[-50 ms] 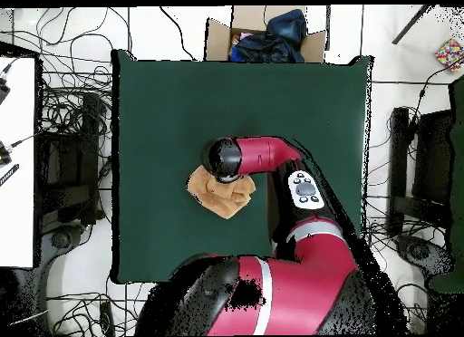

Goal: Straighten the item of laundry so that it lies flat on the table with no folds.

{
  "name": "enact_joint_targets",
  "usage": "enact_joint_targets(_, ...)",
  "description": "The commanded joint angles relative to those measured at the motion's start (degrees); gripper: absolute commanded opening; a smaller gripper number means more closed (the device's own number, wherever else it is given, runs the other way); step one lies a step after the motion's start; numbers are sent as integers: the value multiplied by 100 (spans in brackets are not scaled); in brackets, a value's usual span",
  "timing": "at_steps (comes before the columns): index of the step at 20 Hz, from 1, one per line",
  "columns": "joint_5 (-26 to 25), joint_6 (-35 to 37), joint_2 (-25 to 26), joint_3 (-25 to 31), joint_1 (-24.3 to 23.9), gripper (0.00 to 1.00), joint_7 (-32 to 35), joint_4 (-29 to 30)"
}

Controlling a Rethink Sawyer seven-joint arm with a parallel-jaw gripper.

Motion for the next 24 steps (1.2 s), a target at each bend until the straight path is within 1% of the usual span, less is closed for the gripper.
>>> enact_joint_targets(1,-484,-450,618,-52,177,100,207,-336)
enact_joint_targets(3,-514,-480,666,-72,197,100,231,-377)
enact_joint_targets(12,-550,-601,604,19,108,100,170,-235)
enact_joint_targets(14,-568,-854,577,-18,119,100,324,-167)
enact_joint_targets(15,-567,-902,571,-3,106,0,330,-159)
enact_joint_targets(20,-520,-599,574,67,63,0,120,-206)
enact_joint_targets(24,-551,-570,575,83,46,0,35,-197)
